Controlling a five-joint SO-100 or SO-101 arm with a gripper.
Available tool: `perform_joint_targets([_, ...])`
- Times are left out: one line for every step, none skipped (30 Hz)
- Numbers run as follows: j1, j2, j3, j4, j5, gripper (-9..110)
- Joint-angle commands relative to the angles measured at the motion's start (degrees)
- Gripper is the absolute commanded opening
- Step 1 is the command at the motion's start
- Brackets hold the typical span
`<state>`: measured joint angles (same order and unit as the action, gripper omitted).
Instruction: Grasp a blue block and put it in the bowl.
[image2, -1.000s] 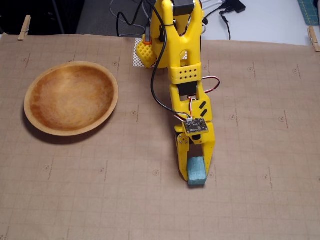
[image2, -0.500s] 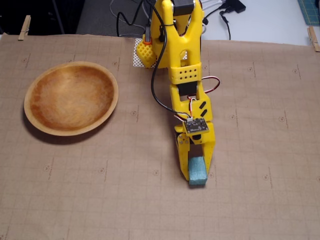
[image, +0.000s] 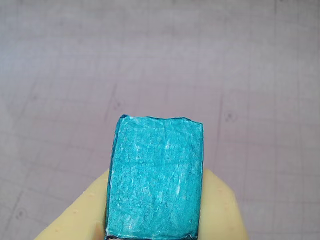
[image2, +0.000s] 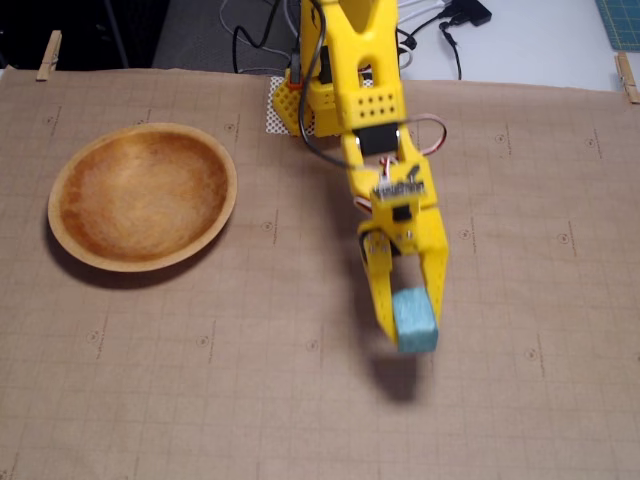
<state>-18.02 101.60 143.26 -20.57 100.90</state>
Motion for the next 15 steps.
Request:
perform_joint_targets([0.0,14.4,4.0,-0.5,-0.6,3])
perform_joint_targets([0.2,17.0,5.6,-0.5,-0.6,3])
perform_joint_targets([0.2,19.6,7.2,-0.5,-0.6,3])
perform_joint_targets([0.4,23.8,9.5,-0.4,-0.7,3])
perform_joint_targets([0.7,26.4,10.9,-0.4,-0.7,3])
perform_joint_targets([1.5,28.9,12.4,-0.4,-0.8,3])
perform_joint_targets([2.6,32.0,14.0,-0.4,-0.9,4])
perform_joint_targets([3.3,34.0,15.0,-0.4,-1.0,4])
perform_joint_targets([4.0,35.9,16.3,-0.4,-1.8,4])
perform_joint_targets([4.6,37.3,17.2,-0.3,-3.0,4])
perform_joint_targets([5.2,38.8,18.3,0.4,-4.7,4])
perform_joint_targets([5.7,39.9,19.0,1.3,-6.2,4])
perform_joint_targets([6.5,41.0,19.3,2.6,-7.2,4])
perform_joint_targets([7.6,42.4,19.6,4.4,-8.3,4])
perform_joint_targets([9.3,43.5,19.7,6.5,-8.6,4])
